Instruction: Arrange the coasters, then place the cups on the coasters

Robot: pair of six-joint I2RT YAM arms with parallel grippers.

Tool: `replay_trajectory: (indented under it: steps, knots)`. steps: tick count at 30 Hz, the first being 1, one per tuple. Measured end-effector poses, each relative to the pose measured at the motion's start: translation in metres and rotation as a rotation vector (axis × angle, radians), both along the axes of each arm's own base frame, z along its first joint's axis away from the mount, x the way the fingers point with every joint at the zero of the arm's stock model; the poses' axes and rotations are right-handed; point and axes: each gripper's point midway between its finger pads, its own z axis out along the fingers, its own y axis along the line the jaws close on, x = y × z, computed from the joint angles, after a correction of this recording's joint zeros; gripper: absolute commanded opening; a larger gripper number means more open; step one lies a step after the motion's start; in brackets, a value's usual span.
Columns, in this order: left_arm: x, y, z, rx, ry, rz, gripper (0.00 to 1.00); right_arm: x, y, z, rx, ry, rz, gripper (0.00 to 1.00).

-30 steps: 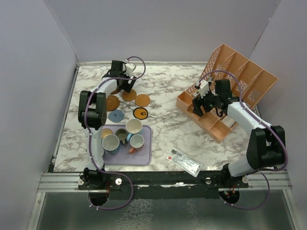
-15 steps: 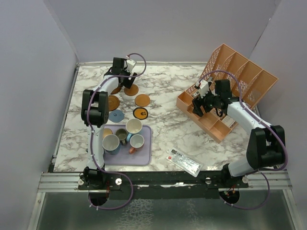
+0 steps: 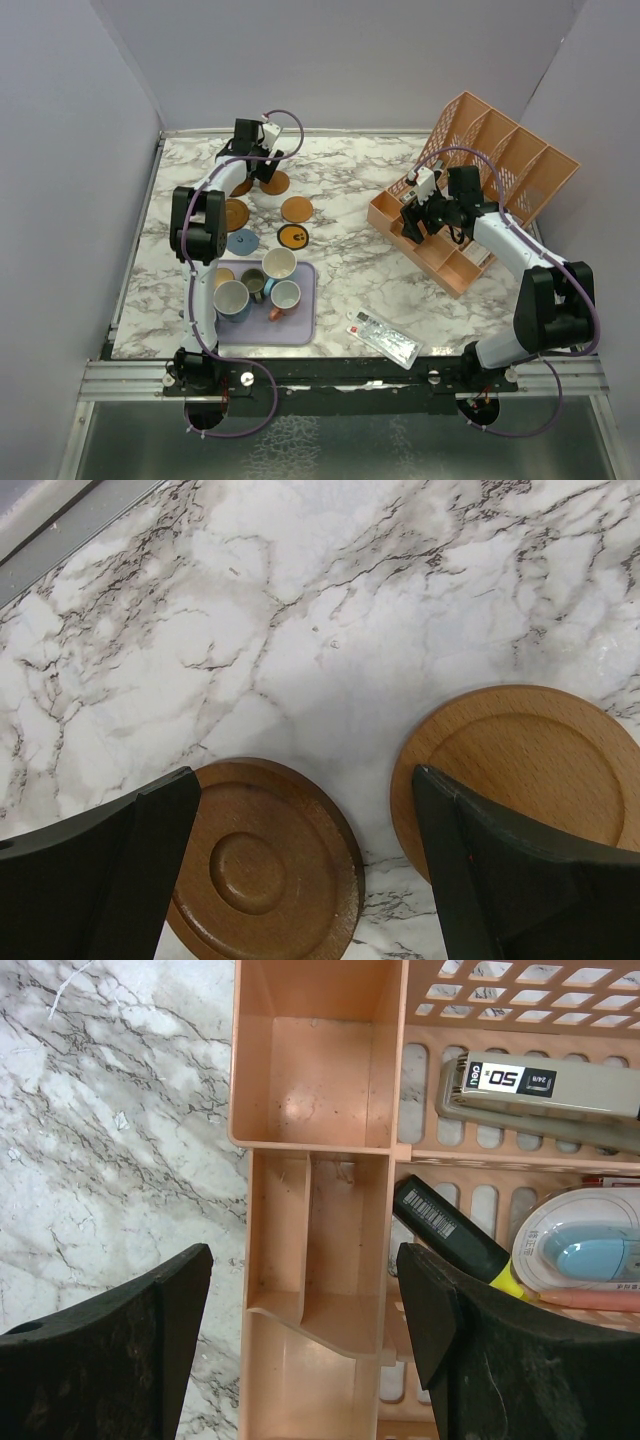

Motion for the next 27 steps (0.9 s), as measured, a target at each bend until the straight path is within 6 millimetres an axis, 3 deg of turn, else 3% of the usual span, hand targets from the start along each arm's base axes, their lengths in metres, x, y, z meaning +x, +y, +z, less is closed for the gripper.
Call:
replay_trajectory:
  steps: [10, 16, 20, 24, 27]
  knots:
    - [-0.007, -0.014, 0.003, -0.082, 0.022, -0.022, 0.92, 0.000, 0.000, 0.000, 0.000, 0.000, 0.000, 0.75]
    - [-0.025, -0.039, 0.034, -0.171, 0.013, -0.095, 0.91, 0.000, 0.000, 0.000, 0.000, 0.000, 0.000, 0.75]
    - [-0.047, -0.068, 0.050, -0.209, 0.008, -0.182, 0.91, 0.000, 0.000, 0.000, 0.000, 0.001, 0.000, 0.75]
    - [-0.069, -0.096, 0.040, -0.201, 0.040, -0.265, 0.91, -0.001, 0.000, 0.000, 0.000, 0.003, 0.000, 0.75]
    - [-0.088, -0.111, 0.019, -0.177, 0.091, -0.315, 0.91, -0.001, 0.000, 0.000, 0.000, 0.003, 0.000, 0.75]
